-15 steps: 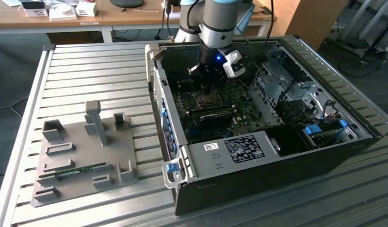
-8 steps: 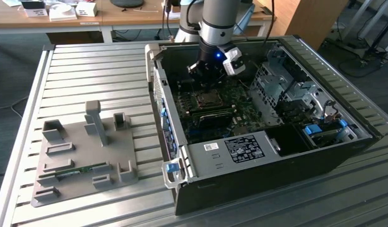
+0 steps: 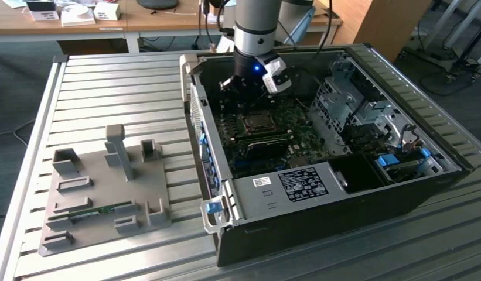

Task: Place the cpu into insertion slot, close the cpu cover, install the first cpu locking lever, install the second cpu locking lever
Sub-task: 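Install the first cpu locking lever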

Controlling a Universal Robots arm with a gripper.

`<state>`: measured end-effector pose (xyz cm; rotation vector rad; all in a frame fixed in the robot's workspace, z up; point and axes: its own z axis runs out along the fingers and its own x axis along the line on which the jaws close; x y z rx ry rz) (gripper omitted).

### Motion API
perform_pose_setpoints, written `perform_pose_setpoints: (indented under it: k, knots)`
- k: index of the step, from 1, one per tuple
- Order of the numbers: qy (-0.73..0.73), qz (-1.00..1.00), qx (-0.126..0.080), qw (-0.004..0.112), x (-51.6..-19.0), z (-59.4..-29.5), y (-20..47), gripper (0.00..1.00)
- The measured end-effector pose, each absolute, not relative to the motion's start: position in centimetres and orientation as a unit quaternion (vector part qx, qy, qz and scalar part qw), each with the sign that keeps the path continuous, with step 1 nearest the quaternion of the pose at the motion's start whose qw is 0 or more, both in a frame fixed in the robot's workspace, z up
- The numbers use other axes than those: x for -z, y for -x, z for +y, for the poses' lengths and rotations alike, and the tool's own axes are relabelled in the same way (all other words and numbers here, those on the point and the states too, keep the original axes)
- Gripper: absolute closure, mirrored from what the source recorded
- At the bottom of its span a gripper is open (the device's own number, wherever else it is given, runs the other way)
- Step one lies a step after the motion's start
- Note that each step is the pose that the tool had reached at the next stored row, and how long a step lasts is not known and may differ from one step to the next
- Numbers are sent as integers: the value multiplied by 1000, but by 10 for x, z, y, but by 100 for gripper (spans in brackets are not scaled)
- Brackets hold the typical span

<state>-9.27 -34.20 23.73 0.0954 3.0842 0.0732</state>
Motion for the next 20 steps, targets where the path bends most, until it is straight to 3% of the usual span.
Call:
perform_pose_setpoints:
  k: [20]
  knots:
    - [-31,999,-28,32,-244,-342,115,89]
